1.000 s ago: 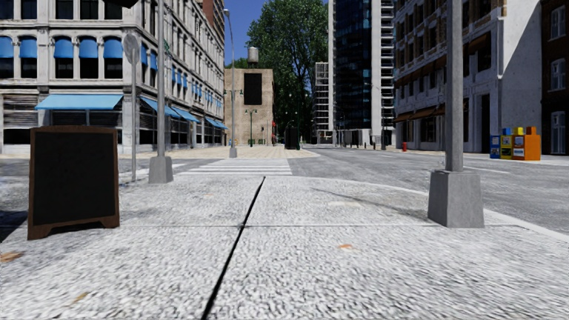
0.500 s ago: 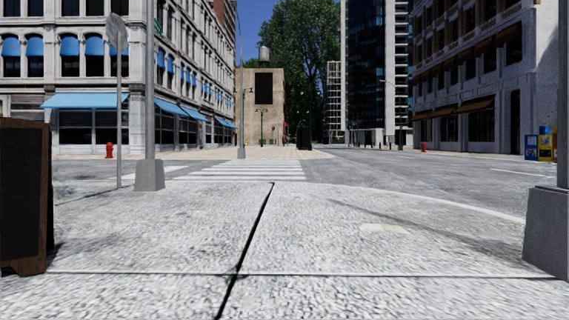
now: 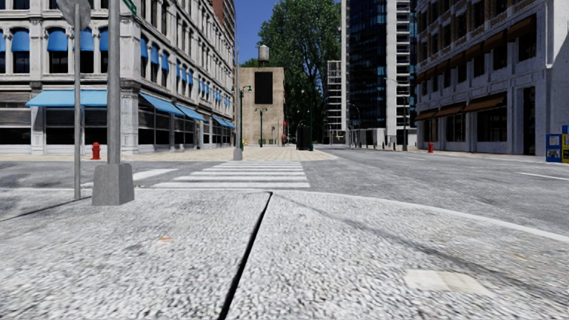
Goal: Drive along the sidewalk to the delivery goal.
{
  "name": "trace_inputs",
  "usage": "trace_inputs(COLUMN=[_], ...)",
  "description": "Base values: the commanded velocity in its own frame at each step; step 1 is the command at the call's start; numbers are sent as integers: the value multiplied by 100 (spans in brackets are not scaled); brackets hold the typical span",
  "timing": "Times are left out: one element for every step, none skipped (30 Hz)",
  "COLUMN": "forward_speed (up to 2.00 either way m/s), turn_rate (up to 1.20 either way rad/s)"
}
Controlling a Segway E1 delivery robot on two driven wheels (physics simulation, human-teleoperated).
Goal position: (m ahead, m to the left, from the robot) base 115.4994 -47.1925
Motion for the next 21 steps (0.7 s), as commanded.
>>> trace_inputs(forward_speed=[200, 200, 200, 200, 200, 200, 200, 200, 200, 200, 200, 200, 200, 200, 200, 200, 200, 200, 200, 200, 200], turn_rate=[70, 70, 77, 79, 63, 13, 13, 2, 0, 0, 0, 0, 0, 0, 0, 0, 0, 0, 0, 0, 0])
